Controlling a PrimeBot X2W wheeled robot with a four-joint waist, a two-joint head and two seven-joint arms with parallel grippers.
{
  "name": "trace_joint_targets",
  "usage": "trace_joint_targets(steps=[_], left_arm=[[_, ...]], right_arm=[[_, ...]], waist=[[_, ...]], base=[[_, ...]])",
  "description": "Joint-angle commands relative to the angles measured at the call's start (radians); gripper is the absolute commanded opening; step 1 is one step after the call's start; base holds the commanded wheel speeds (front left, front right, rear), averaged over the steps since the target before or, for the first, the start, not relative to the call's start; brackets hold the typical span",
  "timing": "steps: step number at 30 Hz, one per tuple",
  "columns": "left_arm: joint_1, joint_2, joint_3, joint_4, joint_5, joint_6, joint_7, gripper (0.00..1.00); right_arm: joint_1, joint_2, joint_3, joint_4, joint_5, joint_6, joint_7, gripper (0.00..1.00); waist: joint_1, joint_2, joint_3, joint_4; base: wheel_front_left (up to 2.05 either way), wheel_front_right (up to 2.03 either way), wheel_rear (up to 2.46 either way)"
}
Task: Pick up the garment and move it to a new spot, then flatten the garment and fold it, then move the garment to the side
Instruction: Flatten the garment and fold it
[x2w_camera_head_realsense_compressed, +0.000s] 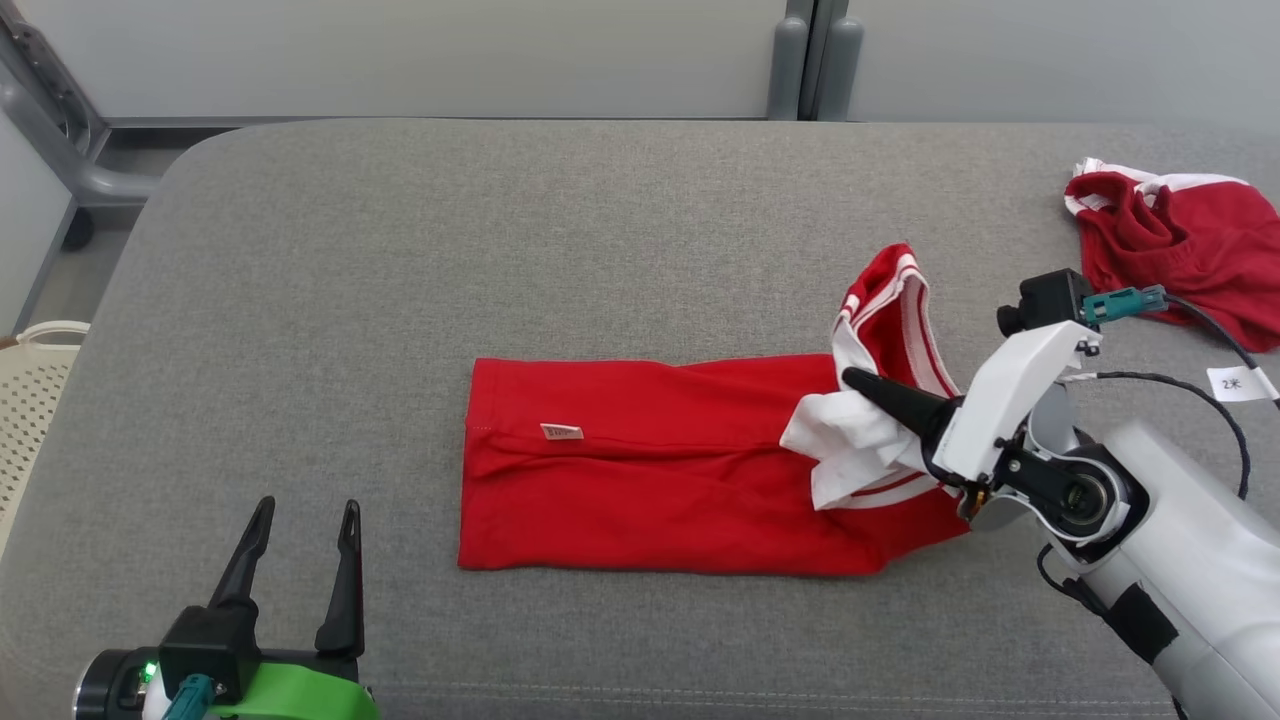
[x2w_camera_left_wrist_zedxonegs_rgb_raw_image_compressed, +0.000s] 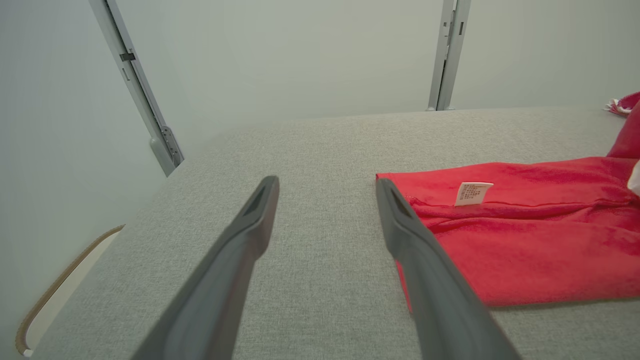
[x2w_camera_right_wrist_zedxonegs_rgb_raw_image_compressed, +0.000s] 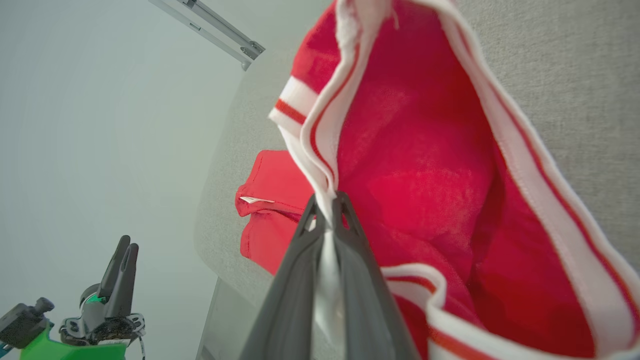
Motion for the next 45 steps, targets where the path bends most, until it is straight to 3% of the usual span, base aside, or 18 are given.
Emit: trace_joint_targets(steps=[1,10,25,35,45], left_arm=[[-0.018,-0.002,-0.002,0.005,-0.005,-0.002,-0.002,1.00],[-0.030,-0.014,-0.024,0.014,-0.006,-0.002,-0.002,1.00],[-0.051,-0.033,-0.056,0.034,-0.016,-0.002,-0.002,1.00],[-0.061,-0.044,-0.081,0.044,-0.015,-0.002,-0.002,1.00],[-0.084,-0.053,-0.128,0.060,-0.023,-0.002,-0.002,1.00]], right_arm=[[-0.005,0.015,0.006,-0.004,0.011,0.000,-0.004,0.00],[-0.048,0.115,0.038,0.044,0.027,0.000,-0.035,0.00],[-0.146,0.305,0.094,0.226,0.001,0.000,-0.107,0.00],[-0.219,0.375,0.121,0.365,0.003,0.000,-0.111,0.00],[-0.265,0.398,0.150,0.480,0.026,0.000,-0.149,0.00]], waist=[[0.0000,-0.0001,0.002,0.009],[0.0000,-0.0001,0.005,0.046],[0.0000,-0.0001,0.005,0.104],[0.0000,-0.0001,0.003,0.144],[0.0000,-0.0001,0.018,0.205]], base=[[0.00,0.00,0.00],[0.00,0.00,0.00],[0.00,0.00,0.00],[0.00,0.00,0.00],[0.00,0.00,0.00]])
